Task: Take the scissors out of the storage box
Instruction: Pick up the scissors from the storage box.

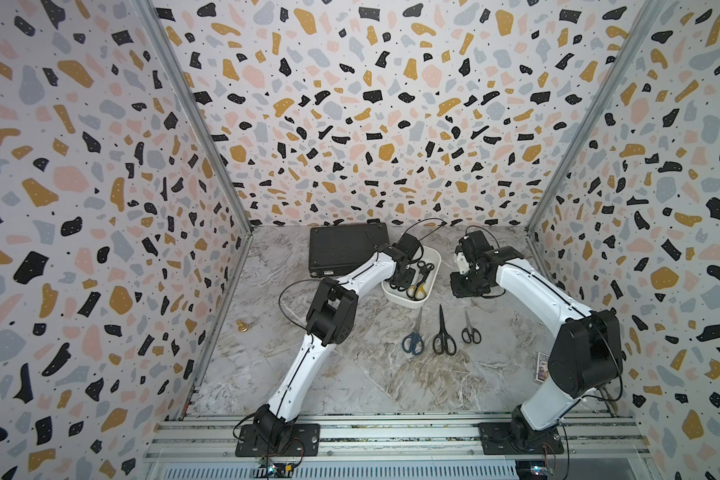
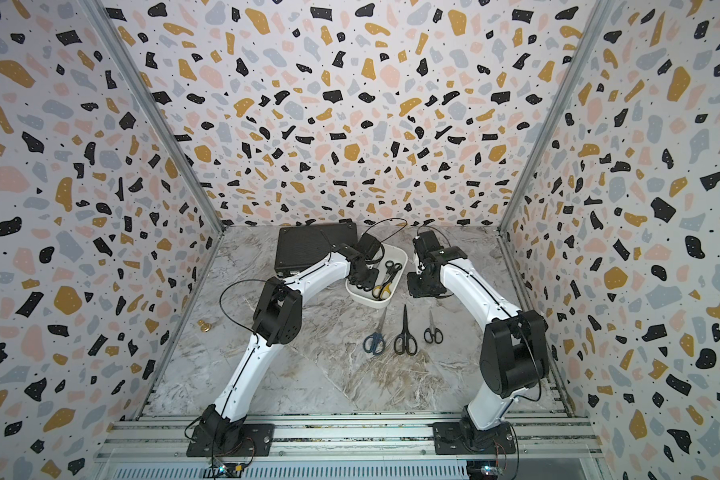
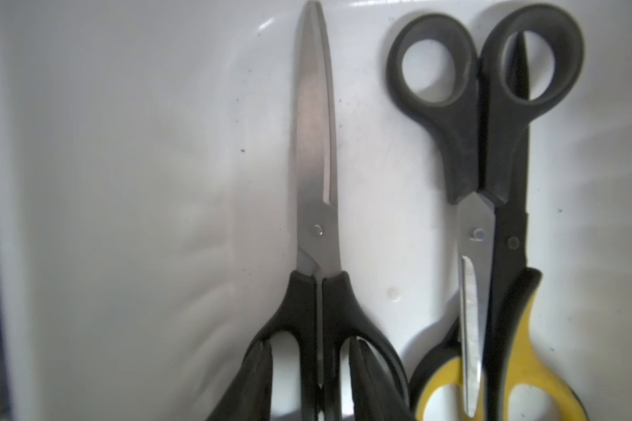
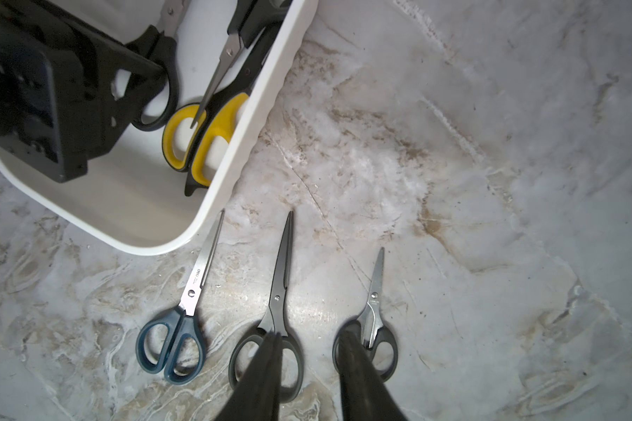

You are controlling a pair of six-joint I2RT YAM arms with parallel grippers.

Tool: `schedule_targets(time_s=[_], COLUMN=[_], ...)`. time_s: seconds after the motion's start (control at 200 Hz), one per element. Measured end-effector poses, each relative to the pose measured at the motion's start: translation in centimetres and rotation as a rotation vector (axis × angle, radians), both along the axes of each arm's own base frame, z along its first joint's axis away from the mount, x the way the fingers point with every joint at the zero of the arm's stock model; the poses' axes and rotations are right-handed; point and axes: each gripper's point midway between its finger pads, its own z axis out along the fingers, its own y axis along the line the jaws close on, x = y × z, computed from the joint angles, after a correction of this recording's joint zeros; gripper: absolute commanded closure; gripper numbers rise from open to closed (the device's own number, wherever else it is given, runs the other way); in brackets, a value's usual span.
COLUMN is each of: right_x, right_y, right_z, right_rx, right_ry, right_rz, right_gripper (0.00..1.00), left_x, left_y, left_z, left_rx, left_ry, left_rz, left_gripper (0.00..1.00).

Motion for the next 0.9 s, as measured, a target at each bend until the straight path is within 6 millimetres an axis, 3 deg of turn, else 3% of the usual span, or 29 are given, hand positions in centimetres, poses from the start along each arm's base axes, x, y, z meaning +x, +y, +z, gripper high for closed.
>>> schedule_targets(time_s=[0.295,0.465,0.771,0.901], right_x=[0.1,0.1,0.3,0.5], right_y=[0.2,0.2,0.2,-0.1], right_z=[-0.1,-0.4,0.0,0.1], right_rx=[0.005,0.004,0.020,0.022], right_ry=[0.006,0.012,0.009,0.006], right_rz=[0.003,0.003,0.002,-0.004], right_gripper=[0.68,0.67,0.67,0.67], left_x=[-0.8,-0.2,-0.3,-0.3], left_y=[0.7,0.0,-0.5,-0.7], left_z=[-0.4,-0.6,-0.6,-0.5], left_rx=[0.031,0.021,-0.008,-0.018], left_ry=[0.041,0.051,0.075,0.074], left_rz=[0.007,0.013,0.018,0.019], left_gripper=[0.65,0.67,0.89,0.91])
